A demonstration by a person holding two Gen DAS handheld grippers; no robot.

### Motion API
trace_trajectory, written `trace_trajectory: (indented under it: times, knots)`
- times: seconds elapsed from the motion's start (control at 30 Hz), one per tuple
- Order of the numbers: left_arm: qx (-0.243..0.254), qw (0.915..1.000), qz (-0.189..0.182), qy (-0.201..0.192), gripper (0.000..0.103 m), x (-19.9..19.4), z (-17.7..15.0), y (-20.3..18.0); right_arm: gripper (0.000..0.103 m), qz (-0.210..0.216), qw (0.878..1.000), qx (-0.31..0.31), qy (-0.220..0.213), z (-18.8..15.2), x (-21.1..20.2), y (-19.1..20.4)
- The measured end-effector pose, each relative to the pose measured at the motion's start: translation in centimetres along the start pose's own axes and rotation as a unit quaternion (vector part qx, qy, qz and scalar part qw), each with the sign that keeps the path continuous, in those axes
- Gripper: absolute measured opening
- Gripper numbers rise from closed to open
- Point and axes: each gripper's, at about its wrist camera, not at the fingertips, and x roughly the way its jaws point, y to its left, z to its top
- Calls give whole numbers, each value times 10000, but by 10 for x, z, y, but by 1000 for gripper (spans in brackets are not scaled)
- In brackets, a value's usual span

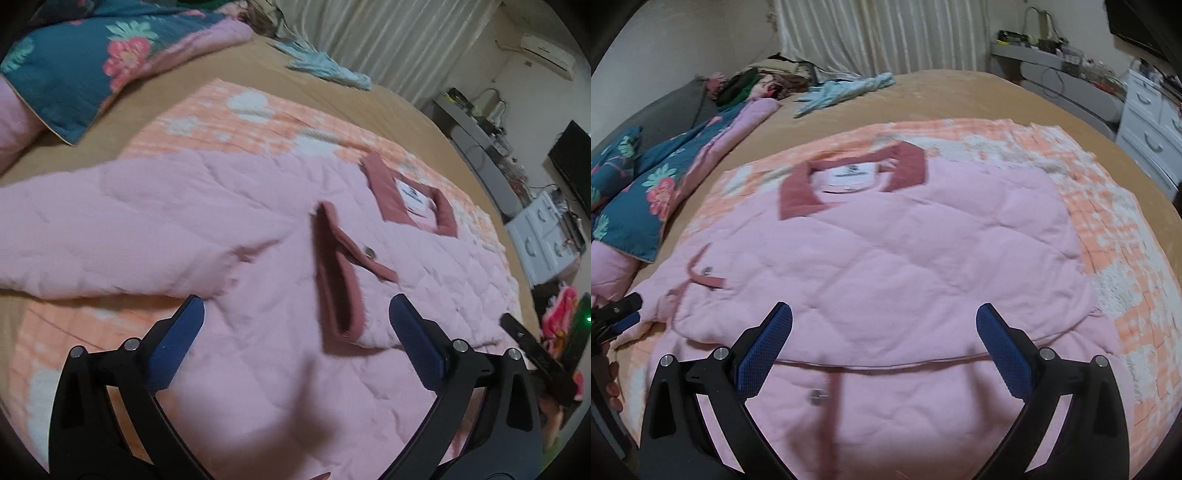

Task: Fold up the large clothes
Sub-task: 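Release the placket and move the left gripper to the other sleeve cuff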

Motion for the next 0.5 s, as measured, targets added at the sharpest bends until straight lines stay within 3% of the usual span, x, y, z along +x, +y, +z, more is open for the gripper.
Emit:
trace_trajectory:
  times: [0.1,0.5]
  knots:
    - [-16,9997,227,-65,94,-7,2,9,99,217,9997,-44,-53,4,-8,20]
    - [-394,9973,431,-436,94,-38,14,49,99,649,9958,-570,-317,24,-34,94]
